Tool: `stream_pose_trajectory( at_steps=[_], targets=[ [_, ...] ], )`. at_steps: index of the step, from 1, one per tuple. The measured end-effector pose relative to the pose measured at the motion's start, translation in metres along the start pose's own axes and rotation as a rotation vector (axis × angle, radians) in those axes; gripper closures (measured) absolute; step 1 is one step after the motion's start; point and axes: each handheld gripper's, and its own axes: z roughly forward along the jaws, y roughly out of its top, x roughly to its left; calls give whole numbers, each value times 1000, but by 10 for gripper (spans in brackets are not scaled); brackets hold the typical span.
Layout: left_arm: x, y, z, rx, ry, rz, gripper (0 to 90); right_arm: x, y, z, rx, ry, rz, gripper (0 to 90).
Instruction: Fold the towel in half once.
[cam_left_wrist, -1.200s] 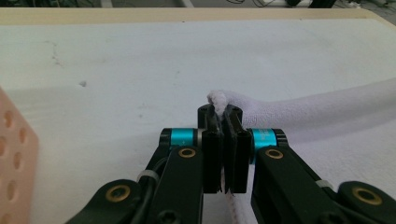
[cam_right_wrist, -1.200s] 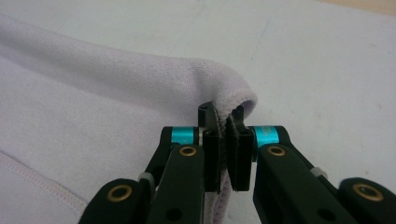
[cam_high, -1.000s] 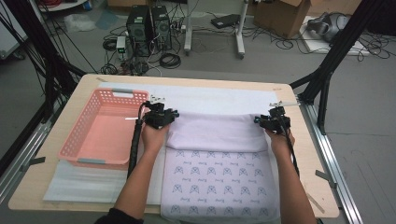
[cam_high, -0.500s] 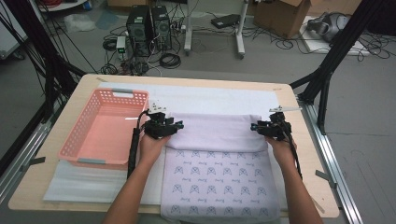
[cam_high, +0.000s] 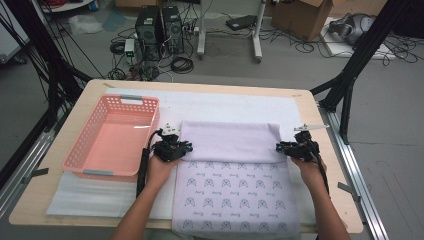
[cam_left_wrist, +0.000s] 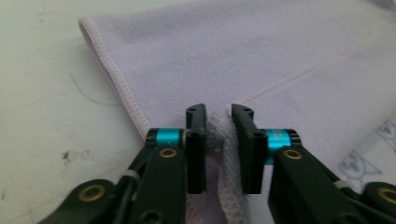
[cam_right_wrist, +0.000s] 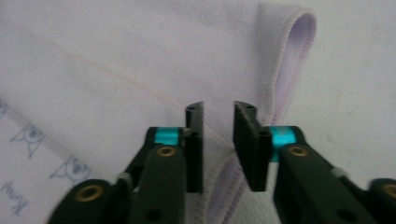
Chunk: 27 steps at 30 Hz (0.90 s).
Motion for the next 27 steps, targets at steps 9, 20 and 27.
stream_pose_trajectory(
  at_steps=[9, 20, 27],
  targets=[
    [-13, -10, -23, -93, -32, 39, 837, 7, -18, -21, -69, 30, -28, 889],
    [-26, -42, -54, -106, -90, 61, 762, 27, -54, -50, -113, 87, -66, 885],
    [-19, -42, -63, -142, -81, -17, 518, 28, -42, -53, -177, 12, -3, 549]
  ],
)
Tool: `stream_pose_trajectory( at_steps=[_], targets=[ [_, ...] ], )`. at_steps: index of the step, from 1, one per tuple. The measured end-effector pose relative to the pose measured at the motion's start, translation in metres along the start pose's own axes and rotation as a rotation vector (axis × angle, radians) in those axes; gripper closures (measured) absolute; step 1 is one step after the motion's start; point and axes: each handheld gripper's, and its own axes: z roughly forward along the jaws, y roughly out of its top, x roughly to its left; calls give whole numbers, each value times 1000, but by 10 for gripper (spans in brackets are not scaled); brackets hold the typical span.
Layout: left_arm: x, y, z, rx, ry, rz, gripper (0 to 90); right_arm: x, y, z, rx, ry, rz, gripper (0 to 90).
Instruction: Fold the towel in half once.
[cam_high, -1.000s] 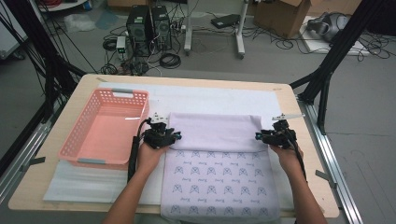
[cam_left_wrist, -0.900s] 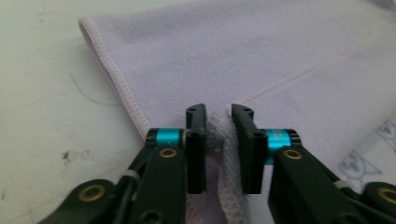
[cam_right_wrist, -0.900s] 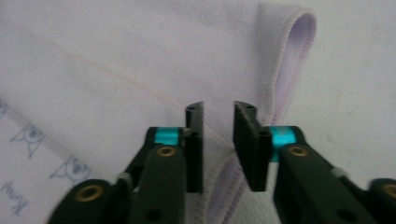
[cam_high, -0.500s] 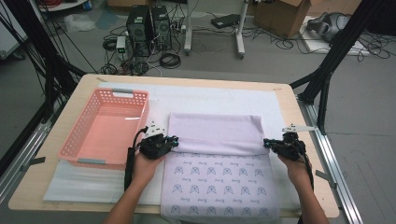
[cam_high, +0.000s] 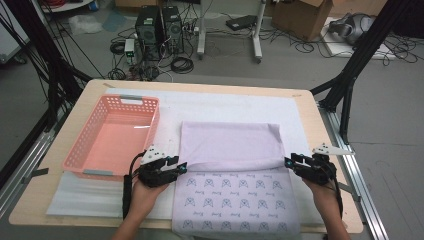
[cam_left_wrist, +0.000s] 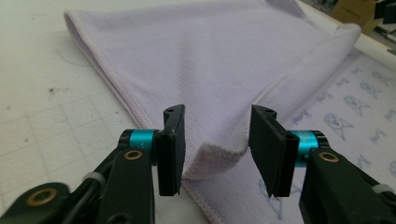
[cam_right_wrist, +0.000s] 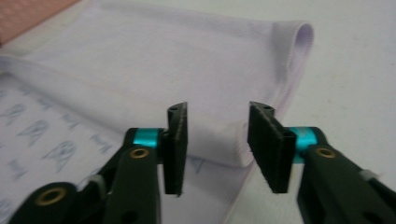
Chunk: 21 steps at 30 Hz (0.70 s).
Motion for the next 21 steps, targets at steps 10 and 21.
stream_pose_trajectory(
  at_steps=[10, 21],
  targets=[
    [-11, -6, 19, 89, -27, 82, 853, -5, -4, 33, 139, 53, -9, 845],
    [-23, -17, -4, 66, -47, 125, 849, 12, -33, -1, 72, 56, -87, 824]
  ],
)
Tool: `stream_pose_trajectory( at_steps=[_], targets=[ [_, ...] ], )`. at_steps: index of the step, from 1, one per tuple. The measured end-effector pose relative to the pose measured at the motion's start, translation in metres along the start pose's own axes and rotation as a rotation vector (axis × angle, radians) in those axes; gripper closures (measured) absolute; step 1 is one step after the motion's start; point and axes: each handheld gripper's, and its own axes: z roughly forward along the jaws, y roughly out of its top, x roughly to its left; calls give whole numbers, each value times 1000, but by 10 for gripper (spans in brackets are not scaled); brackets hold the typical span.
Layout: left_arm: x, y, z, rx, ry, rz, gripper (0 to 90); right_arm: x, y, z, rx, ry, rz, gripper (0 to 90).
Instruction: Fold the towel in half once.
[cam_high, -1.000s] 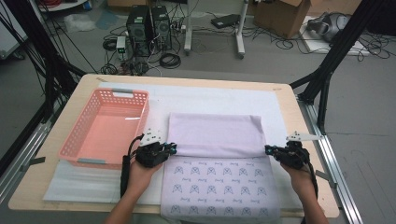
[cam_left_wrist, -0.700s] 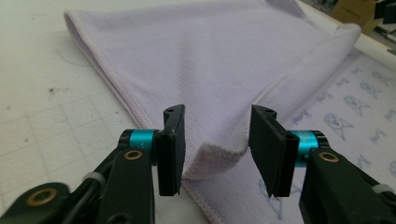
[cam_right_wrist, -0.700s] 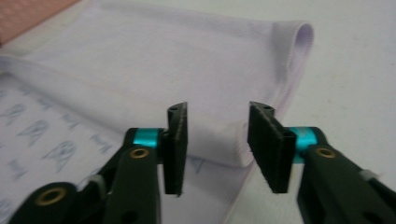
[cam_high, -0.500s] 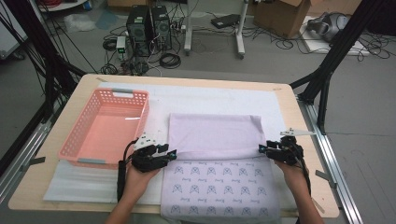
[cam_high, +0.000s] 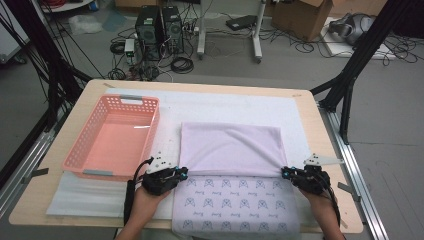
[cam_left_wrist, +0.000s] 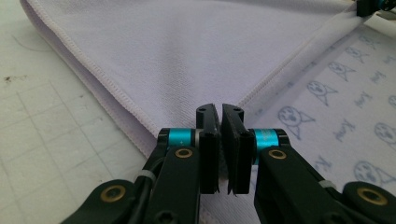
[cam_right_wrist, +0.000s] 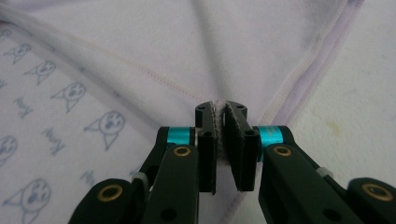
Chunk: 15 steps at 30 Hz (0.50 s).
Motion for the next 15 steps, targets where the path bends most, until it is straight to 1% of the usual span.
stream_pose_trajectory(
  at_steps=[4, 8, 10, 12, 13, 14, 15],
  targets=[
    [-6, -4, -8, -11, -13, 5, 852, 1, -11, -14, -44, -2, 4, 820],
    [-12, -9, -13, -15, -10, 5, 854, 3, -22, -24, -59, 14, 23, 861],
    [-15, -11, -15, -15, -5, 10, 853, 8, -24, -27, -60, 15, 1, 865],
    [-17, -13, -14, -12, 2, 15, 849, 13, -25, -30, -65, 13, -1, 862],
    [-18, -14, -13, -11, 11, 10, 835, 15, -25, -31, -72, 9, 7, 846],
    [-18, -14, -12, -10, 22, -18, 774, 16, -24, -33, -81, -6, 21, 760],
    [-18, -14, -13, -10, 22, -42, 657, 17, -23, -35, -97, -23, 55, 709]
  ],
)
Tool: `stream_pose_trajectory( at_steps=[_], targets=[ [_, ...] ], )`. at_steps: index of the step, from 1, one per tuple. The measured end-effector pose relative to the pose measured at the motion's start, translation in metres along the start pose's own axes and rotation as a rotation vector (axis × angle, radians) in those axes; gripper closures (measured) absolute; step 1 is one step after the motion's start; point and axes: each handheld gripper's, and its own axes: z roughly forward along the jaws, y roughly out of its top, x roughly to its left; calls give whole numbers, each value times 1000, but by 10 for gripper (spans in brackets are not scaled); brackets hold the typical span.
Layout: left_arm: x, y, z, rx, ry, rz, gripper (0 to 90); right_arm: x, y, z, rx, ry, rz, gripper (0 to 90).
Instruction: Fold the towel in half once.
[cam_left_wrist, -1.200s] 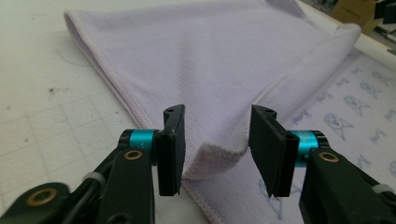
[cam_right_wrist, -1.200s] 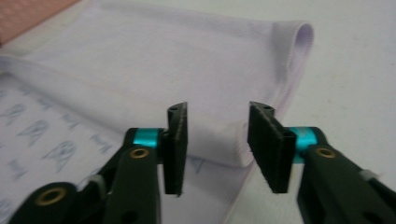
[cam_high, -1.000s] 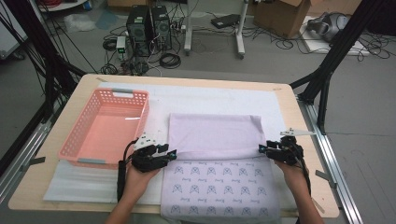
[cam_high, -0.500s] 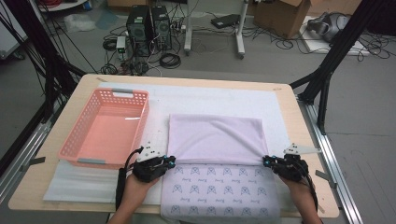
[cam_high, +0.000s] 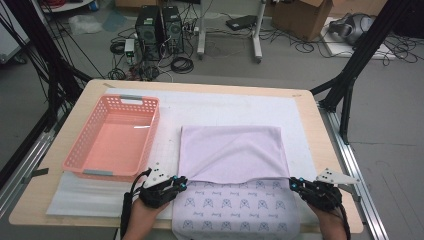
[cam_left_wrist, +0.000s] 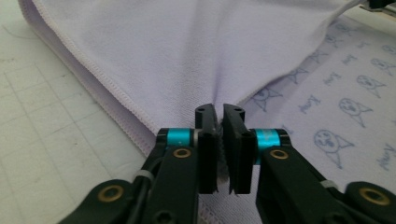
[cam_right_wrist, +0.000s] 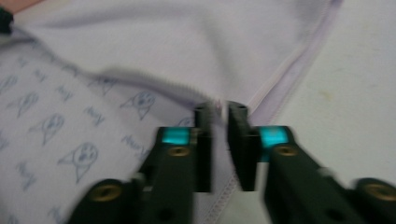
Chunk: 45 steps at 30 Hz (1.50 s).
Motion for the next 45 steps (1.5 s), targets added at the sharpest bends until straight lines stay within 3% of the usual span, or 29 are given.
stream_pose_trajectory(
  at_steps=[1, 3, 6, 8, 12, 14, 19, 24, 29, 34, 36, 41, 45],
  targets=[
    [1, -1, -1, -6, -6, -29, 583, 1, 1, -2, -7, -3, 16, 707],
    [2, -2, -5, -16, 0, -46, 515, 4, 4, -5, -10, -38, 14, 681],
    [7, -3, -10, -38, 14, -89, 487, 5, 6, -4, -15, -65, 25, 661],
    [9, -1, -11, -51, 9, -115, 483, 6, 6, 4, 11, -71, 37, 646],
    [9, 1, -15, -52, 40, -145, 517, 11, 2, 22, 89, -105, -7, 615],
    [11, 1, -16, -48, 62, -139, 568, 13, -1, 28, 126, -118, -35, 618],
    [11, 0, -13, -13, 63, -135, 628, 15, -4, 29, 132, -129, -56, 642],
    [2, -2, -2, 62, 87, -90, 626, 17, -5, 25, 132, -125, -60, 659],
    [-3, -3, 0, 93, 143, -50, 686, 18, -6, 22, 150, -116, -72, 661],
    [-4, -3, 0, 92, 178, -25, 825, 19, -7, 22, 159, -121, -75, 726],
    [-5, -4, -1, 84, 178, -16, 863, 19, -7, 22, 160, -114, -76, 805],
    [-4, -4, -4, 50, 176, -8, 870, 18, -7, 21, 157, -106, -83, 851],
    [-4, -1, -11, 10, 154, -27, 872, 19, -6, 19, 147, -107, -89, 853]
  ],
)
